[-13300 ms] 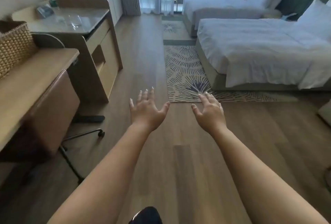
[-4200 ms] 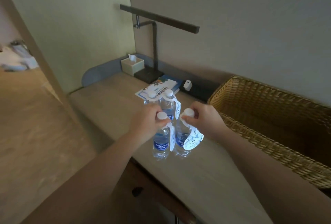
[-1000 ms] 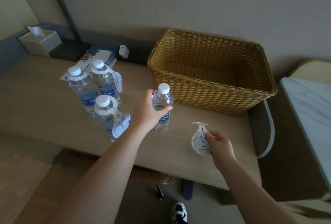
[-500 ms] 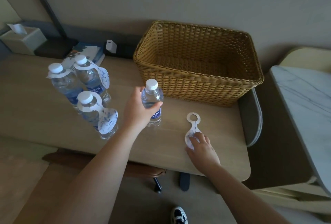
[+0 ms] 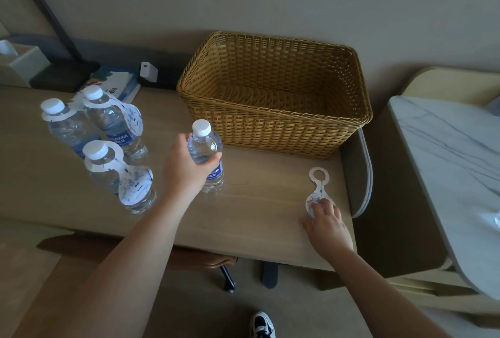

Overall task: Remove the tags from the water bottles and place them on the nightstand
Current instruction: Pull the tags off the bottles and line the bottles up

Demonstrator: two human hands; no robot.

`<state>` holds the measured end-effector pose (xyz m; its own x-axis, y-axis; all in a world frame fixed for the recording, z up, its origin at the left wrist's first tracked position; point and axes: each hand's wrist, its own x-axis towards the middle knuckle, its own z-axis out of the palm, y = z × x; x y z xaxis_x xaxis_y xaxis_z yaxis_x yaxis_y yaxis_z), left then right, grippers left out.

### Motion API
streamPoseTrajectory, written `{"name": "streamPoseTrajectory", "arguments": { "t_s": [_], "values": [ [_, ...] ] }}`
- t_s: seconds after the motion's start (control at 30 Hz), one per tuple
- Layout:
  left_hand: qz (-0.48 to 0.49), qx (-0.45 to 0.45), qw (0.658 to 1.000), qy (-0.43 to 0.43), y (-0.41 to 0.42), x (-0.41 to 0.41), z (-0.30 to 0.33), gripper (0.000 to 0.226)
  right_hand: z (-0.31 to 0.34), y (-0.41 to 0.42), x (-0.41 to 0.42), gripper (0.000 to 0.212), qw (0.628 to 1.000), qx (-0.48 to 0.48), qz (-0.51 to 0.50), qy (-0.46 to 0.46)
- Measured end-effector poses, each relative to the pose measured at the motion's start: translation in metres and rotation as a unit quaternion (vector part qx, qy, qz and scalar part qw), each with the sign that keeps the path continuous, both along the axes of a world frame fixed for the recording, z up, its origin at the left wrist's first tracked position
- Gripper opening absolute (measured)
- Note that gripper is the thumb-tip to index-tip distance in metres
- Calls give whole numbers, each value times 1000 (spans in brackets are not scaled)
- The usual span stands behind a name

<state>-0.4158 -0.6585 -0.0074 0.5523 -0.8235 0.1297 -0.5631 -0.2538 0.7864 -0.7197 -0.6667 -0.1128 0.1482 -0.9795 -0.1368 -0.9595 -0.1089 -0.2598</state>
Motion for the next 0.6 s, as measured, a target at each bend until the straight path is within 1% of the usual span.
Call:
{"name": "streamPoseTrajectory", "arguments": {
  "t_s": [0.1, 0.2, 0.3, 0.5, 0.6],
  "values": [
    [-1, 8, 1000, 0, 1, -1, 1, 55, -1, -1, -11, 54, 1000, 4, 0, -1],
    [-1, 8, 1000, -5, 2, -1, 4, 56, -2, -5, -19, 59, 999, 31, 9, -21],
    [0, 11, 1000, -1, 3, -2, 7, 56, -3, -8, -24, 59, 999, 40, 16, -27],
    [2, 11, 1000, -5, 3, -5, 11, 57, 3, -13, -28, 57, 999, 22, 29, -28],
    [2, 19, 1000, 7, 3, -5, 10, 59, 11, -15, -25, 55, 998, 2, 48, -38]
  ]
}}
